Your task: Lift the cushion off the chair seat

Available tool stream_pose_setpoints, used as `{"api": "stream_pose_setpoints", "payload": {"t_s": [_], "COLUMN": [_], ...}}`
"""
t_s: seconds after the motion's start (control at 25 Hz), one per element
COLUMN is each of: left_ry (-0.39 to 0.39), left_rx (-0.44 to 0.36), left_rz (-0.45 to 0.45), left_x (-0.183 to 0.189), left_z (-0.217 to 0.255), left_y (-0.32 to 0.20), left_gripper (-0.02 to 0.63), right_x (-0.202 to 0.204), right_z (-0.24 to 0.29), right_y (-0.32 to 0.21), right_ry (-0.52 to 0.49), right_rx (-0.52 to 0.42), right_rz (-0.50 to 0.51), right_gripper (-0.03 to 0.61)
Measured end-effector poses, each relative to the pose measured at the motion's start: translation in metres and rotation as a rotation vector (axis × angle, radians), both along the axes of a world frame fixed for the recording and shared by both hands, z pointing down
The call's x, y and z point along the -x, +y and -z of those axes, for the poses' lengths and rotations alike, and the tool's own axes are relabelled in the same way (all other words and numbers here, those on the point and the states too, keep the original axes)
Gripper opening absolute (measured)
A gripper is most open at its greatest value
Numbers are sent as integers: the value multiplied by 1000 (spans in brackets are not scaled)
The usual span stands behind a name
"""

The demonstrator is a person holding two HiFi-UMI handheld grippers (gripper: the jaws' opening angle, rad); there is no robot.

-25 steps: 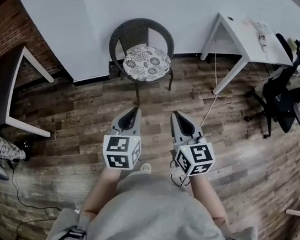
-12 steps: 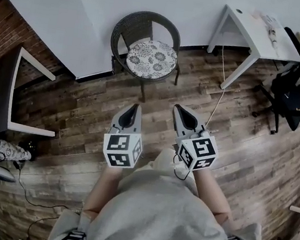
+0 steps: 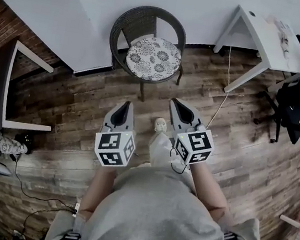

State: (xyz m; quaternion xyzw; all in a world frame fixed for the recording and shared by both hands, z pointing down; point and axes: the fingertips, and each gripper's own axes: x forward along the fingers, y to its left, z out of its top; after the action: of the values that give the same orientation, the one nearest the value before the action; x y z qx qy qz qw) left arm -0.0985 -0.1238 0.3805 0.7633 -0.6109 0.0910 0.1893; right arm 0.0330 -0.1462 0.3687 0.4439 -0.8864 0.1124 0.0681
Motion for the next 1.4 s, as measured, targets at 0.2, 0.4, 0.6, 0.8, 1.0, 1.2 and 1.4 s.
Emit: {"api": "stream_pose_setpoints", "payload": {"t_s": [0.2, 0.4, 0.6, 0.8, 1.0, 1.2, 1.4], "left_ry": [-13, 22, 23, 35, 54, 48, 46], "left_rx": [10, 58, 100, 142, 194, 233, 255], "left_rz": [17, 60, 89, 121, 154, 166, 176], "left_x": [0, 5, 13, 22, 23, 23, 22], "left_z": [-13, -36, -69, -108, -148, -184, -213], "left_y": [-60, -117, -163, -199, -222, -243, -266], "left_gripper": [12, 12, 12, 12, 12, 12, 12], "right_x": [5, 14, 23, 30, 35, 36, 35], "right_z": [-25, -57, -98, -149, -207, -265, -330], "right_y": [-66, -125, -176, -223, -253, -279, -298], "right_ry": [19, 67, 101, 153, 208, 274, 354], "right_rx": [49, 101, 139, 178, 220, 257, 313], "right_rz": [49, 104, 144, 174, 222, 265, 316], "right_gripper": [2, 2, 2, 2, 2, 8, 28]}}
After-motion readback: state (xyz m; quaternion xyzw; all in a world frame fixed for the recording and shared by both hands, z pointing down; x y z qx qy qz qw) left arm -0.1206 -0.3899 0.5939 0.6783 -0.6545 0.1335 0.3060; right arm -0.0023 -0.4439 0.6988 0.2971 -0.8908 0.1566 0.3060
